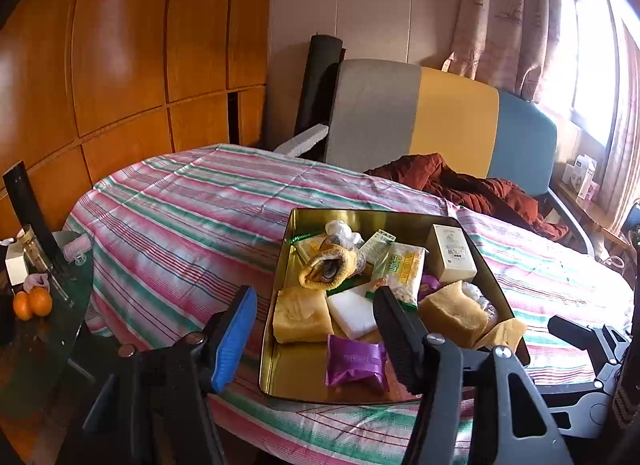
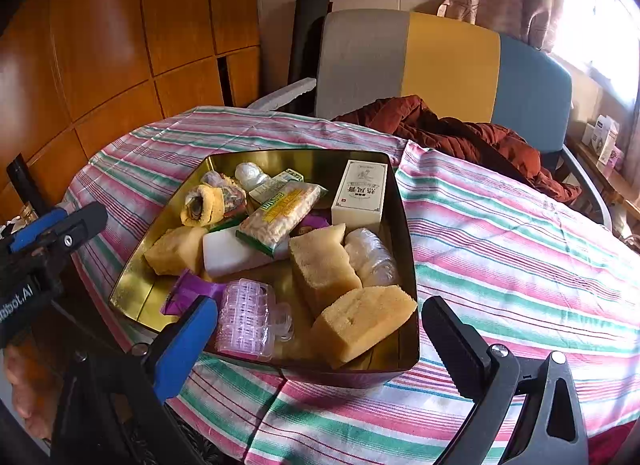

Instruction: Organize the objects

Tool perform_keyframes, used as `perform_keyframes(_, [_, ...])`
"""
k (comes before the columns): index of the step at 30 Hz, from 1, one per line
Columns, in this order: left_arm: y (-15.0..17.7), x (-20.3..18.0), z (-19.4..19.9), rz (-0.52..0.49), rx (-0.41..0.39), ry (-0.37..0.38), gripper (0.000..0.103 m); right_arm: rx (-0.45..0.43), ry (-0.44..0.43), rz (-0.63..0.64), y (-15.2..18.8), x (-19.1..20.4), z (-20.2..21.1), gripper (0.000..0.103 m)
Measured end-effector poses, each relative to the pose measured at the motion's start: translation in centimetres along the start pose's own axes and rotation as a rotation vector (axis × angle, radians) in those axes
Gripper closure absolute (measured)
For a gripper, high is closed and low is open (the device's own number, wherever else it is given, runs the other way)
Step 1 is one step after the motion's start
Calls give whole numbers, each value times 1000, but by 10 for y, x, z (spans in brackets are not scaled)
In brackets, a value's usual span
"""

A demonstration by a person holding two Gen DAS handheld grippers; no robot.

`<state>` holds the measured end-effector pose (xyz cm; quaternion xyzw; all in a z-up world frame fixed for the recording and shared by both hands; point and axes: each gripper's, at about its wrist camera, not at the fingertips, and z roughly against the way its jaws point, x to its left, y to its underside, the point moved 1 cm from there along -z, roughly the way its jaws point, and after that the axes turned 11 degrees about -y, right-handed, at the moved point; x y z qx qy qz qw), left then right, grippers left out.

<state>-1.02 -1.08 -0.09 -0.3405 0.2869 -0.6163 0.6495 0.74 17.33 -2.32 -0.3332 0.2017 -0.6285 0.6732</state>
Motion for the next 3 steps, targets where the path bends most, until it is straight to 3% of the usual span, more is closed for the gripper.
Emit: perform_keyframes(3, [1, -1, -2, -9, 7, -5, 42, 1, -1, -3, 0, -1, -1, 0])
